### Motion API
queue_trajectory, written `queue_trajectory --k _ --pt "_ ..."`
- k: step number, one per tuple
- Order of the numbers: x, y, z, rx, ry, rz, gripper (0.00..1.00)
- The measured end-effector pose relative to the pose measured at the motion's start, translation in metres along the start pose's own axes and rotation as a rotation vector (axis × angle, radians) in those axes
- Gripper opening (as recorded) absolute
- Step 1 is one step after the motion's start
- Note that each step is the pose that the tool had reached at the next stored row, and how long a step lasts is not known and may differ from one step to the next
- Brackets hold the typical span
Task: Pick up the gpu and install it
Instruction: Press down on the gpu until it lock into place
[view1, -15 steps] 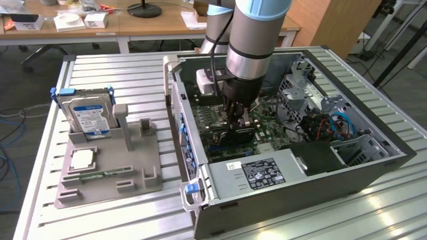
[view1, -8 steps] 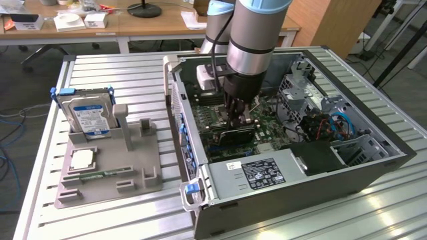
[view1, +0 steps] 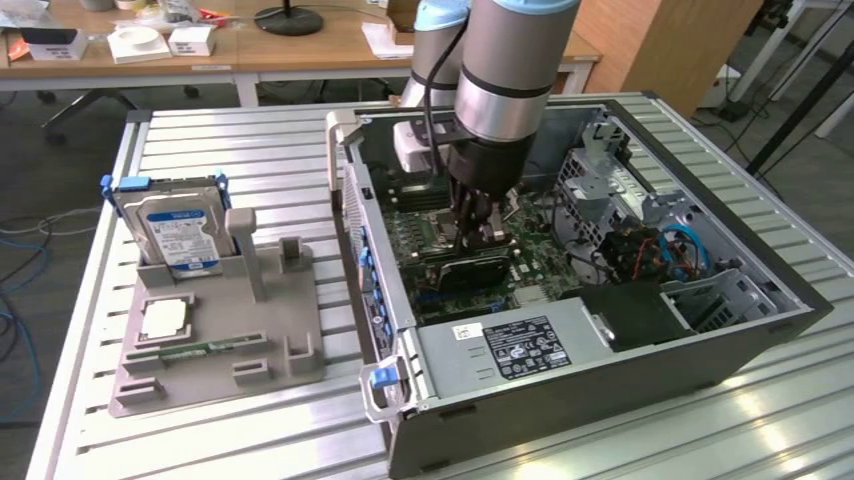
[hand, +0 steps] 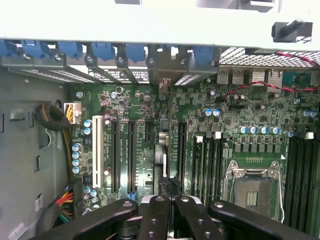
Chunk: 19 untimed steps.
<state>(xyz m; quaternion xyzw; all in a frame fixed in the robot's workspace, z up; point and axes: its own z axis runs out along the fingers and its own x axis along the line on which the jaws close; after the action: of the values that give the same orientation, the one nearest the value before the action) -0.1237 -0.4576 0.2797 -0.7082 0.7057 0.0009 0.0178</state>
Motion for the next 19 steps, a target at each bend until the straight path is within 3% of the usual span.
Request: queue_trajectory --k 10,15,19 --pt "0.0000 0.0002 0.0020 0.0001 0.0001 0.000 0.10" --pt "0.0001 -0.0016 0.0020 -0.0060 -0.0001 0.000 0.10" --pt "0.0000 -0.0020 0.0023 -0.0068 0.0000 0.000 0.10"
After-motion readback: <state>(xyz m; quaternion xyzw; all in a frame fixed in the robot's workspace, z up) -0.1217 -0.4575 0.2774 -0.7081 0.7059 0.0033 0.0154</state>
